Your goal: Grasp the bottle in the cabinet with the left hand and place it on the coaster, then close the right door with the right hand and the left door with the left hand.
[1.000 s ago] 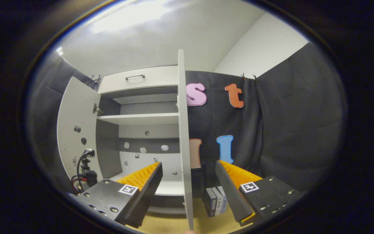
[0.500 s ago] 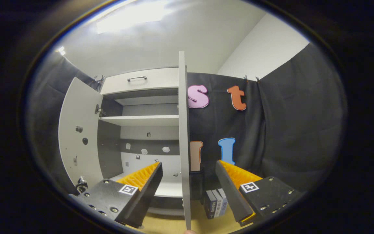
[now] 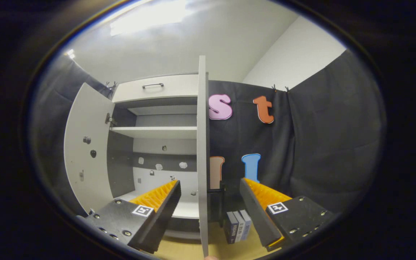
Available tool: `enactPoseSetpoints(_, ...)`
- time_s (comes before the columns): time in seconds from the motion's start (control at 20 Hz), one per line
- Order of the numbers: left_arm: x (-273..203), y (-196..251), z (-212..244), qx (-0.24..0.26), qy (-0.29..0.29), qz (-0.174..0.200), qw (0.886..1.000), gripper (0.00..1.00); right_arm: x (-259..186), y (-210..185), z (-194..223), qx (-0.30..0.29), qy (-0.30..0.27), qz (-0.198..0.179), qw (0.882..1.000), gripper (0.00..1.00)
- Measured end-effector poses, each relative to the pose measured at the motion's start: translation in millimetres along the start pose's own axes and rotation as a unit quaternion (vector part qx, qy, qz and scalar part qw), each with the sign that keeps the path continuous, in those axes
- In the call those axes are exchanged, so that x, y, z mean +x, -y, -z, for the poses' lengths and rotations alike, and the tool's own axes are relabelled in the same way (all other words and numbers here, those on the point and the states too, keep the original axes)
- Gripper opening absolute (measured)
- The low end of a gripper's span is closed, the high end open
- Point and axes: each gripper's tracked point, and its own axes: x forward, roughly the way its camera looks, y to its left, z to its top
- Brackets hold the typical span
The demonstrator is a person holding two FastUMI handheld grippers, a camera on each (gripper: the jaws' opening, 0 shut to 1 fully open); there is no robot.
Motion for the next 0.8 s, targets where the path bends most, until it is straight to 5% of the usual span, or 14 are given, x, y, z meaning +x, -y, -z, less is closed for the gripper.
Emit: enactPoseSetpoints(0.8,8.2,-7.9,72.2,0.033,-0.051,-0.026,0.998,0.8,7.4,2.5,1.3,-0.003,-0.004,0.003,1.0,0.94)
